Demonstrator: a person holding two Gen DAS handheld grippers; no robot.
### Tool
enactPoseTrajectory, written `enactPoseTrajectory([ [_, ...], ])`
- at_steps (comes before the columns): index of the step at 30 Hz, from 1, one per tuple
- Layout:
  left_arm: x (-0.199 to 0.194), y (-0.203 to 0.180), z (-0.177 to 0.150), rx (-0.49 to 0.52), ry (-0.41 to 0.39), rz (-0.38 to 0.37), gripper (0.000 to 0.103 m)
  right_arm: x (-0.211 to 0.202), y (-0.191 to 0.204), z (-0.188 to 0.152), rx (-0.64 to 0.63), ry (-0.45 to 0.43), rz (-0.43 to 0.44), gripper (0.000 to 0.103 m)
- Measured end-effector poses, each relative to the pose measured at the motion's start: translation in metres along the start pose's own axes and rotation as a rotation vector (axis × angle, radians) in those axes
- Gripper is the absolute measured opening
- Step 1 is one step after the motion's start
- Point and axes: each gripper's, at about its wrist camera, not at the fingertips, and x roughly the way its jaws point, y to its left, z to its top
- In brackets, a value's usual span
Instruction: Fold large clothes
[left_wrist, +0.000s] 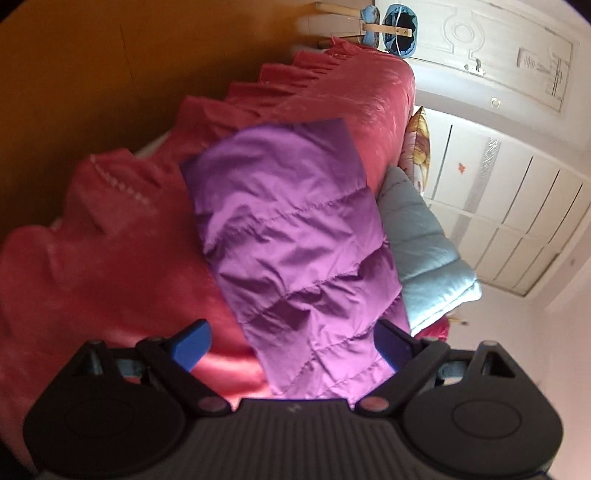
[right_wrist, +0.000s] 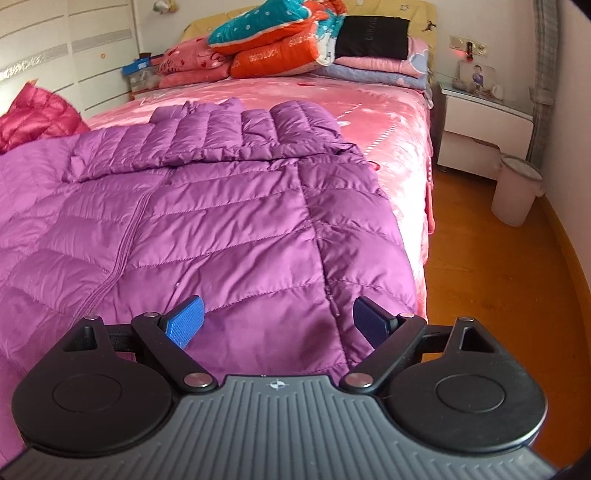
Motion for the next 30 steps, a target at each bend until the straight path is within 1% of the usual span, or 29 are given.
enactPoseTrajectory([
  [3, 0.012, 0.006, 0.003, -0.025, 0.005, -0.03, 0.096, 0.004, 0.009, 0.0, -0.031, 0.01, 0.007, 0.103],
  [5, 0.019, 0.007, 0.007, -0.033, -0.001, -0.048, 0.1, 0.006, 0.013, 0.0, -0.049, 0.014, 0.013, 0.103],
  [7, 0.024, 0.008, 0.01, -0.031, -0.006, -0.067, 0.101, 0.007, 0.016, -0.001, -0.068, 0.017, 0.015, 0.103],
  [13, 0.027, 0.005, 0.019, 0.003, -0.032, -0.139, 0.1, 0.011, 0.021, -0.001, -0.088, 0.017, 0.01, 0.103],
  [15, 0.028, 0.002, 0.02, 0.035, -0.04, -0.147, 0.097, 0.014, 0.022, 0.001, -0.082, 0.016, 0.01, 0.103],
  [17, 0.028, -0.001, 0.021, 0.062, -0.046, -0.151, 0.081, 0.017, 0.022, 0.003, -0.074, 0.015, 0.01, 0.103],
  [18, 0.029, -0.001, 0.022, 0.071, -0.049, -0.151, 0.077, 0.018, 0.022, 0.004, -0.071, 0.013, 0.01, 0.103],
  [19, 0.029, -0.002, 0.022, 0.081, -0.052, -0.149, 0.069, 0.019, 0.023, 0.005, -0.067, 0.011, 0.011, 0.103],
  [20, 0.03, -0.004, 0.023, 0.094, -0.055, -0.143, 0.061, 0.02, 0.023, 0.006, -0.063, 0.01, 0.013, 0.103],
  [21, 0.031, -0.006, 0.023, 0.11, -0.059, -0.133, 0.057, 0.021, 0.023, 0.008, -0.058, 0.01, 0.016, 0.103],
  [23, 0.032, -0.01, 0.023, 0.136, -0.068, -0.12, 0.039, 0.024, 0.023, 0.011, -0.047, 0.009, 0.03, 0.103],
  [24, 0.033, -0.011, 0.023, 0.146, -0.071, -0.116, 0.035, 0.025, 0.023, 0.012, -0.042, 0.006, 0.035, 0.103],
  [26, 0.033, -0.016, 0.021, 0.183, -0.083, -0.101, 0.021, 0.027, 0.022, 0.016, -0.034, -0.005, 0.045, 0.103],
  [27, 0.032, -0.021, 0.019, 0.207, -0.091, -0.096, 0.019, 0.027, 0.021, 0.018, -0.03, -0.012, 0.046, 0.103],
  [30, 0.028, -0.038, 0.015, 0.278, -0.109, -0.101, 0.01, 0.029, 0.016, 0.023, -0.003, -0.029, 0.053, 0.103],
])
